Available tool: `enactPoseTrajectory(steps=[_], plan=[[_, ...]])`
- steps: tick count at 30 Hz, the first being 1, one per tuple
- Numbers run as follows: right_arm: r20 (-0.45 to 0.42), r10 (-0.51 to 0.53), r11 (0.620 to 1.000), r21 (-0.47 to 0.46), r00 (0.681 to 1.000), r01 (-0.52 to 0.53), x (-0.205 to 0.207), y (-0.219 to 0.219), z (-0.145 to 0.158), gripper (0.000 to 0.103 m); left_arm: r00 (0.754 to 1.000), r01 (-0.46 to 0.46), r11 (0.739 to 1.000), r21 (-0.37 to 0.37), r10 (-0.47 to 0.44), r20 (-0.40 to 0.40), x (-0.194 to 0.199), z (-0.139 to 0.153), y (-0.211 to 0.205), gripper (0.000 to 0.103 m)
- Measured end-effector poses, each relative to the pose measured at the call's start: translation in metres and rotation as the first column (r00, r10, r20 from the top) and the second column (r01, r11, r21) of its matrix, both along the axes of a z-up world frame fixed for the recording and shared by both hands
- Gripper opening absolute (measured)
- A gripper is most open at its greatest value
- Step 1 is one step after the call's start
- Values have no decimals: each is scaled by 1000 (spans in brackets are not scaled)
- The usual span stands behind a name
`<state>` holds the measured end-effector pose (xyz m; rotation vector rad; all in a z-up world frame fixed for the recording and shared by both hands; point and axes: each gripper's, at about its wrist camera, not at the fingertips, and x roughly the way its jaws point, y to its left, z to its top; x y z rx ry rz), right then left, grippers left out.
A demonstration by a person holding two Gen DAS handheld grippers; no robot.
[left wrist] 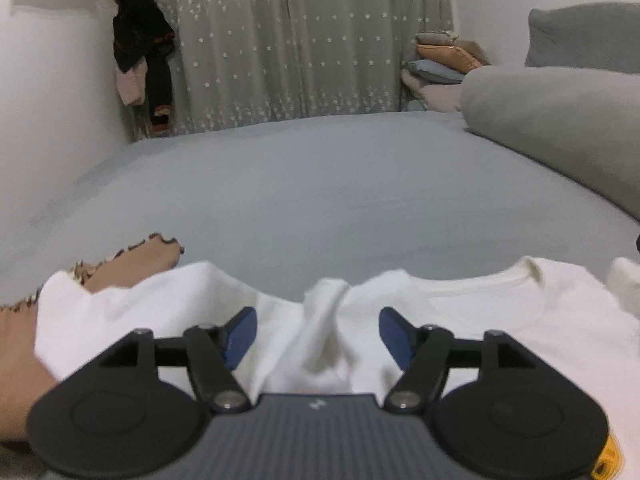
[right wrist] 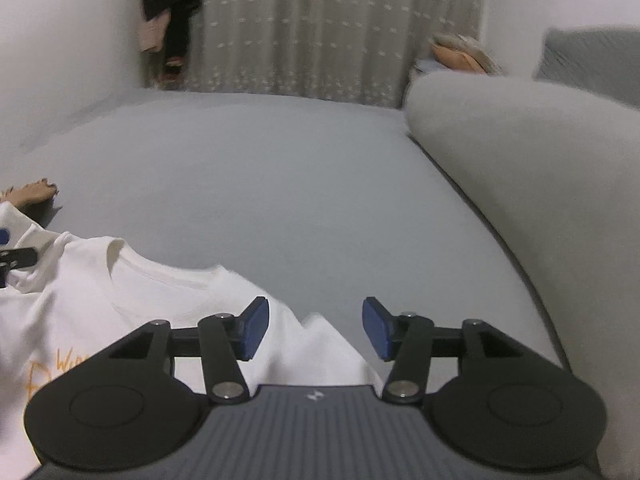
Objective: Fold clothes
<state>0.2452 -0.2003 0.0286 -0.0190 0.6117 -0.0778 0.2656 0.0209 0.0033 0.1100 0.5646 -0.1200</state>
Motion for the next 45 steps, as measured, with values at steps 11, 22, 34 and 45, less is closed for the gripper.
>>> enactPoseTrajectory(steps=[11, 22, 34, 45], plan=[[-132, -119, 926, 343, 984, 158, -63, -34, -54, 55, 992, 34, 980, -197, -58, -116, -89, -17, 16, 79], [-155, -160, 935, 293, 975, 200, -69, -25, -49, 3, 969, -16, 969, -246, -45, -242, -130, -47, 29, 79], [-45, -379, 925, 1, 924, 379, -50, -74, 12, 3, 962, -76, 965, -252, 5, -272, -149, -46, 69, 79], [-141, -287, 924, 221, 948, 312, -115, -48, -13, 42, 943, -101, 968, -228, 21, -331, -173, -44, 112, 79]])
